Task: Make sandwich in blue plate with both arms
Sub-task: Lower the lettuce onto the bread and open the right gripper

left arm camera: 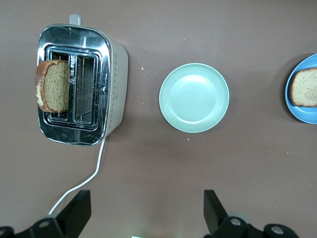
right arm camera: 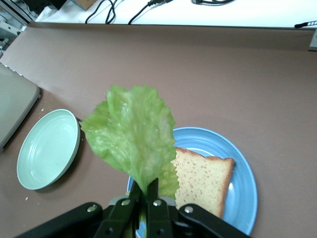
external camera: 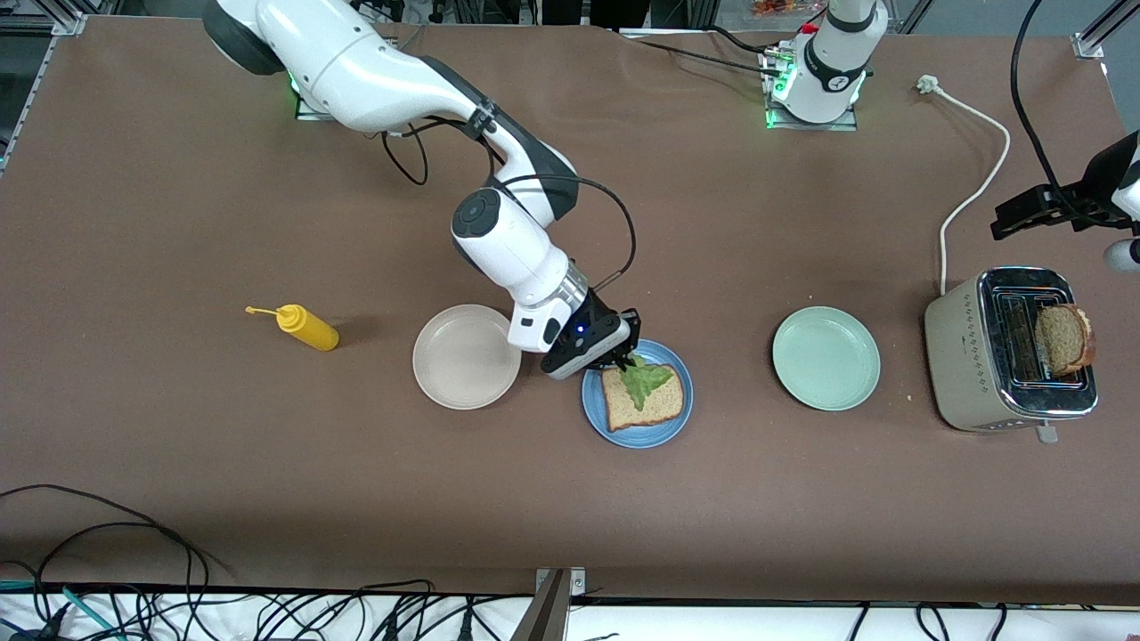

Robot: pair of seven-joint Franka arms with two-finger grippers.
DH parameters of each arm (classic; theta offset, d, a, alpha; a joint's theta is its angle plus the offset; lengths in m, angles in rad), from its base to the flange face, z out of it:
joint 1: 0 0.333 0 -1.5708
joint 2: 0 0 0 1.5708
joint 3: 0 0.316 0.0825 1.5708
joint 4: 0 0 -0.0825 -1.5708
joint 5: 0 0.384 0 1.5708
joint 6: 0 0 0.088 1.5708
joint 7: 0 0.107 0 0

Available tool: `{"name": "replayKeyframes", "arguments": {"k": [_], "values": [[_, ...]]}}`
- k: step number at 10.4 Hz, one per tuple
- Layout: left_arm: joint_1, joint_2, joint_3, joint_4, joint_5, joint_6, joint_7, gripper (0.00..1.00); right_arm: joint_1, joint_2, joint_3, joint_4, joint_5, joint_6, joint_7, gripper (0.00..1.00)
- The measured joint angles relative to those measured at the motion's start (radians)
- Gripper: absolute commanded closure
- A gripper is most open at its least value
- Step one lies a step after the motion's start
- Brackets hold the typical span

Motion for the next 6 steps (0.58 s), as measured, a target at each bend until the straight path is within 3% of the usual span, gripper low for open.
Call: {"name": "replayKeyframes", "arguments": {"k": [2, 6], "values": [[0.001, 0.000, 0.000, 0.000, 0.000, 0.000, 0.000, 0.00, 0.016, 0.050, -0.007, 0.003, -0.001, 0.080, 0.000, 1.00], [0.001, 0.001, 0.000, 0.000, 0.000, 0.000, 0.000, 0.00, 0.078, 0.116, -0.087, 0.005, -0.002, 0.204, 0.000, 1.00]]}}
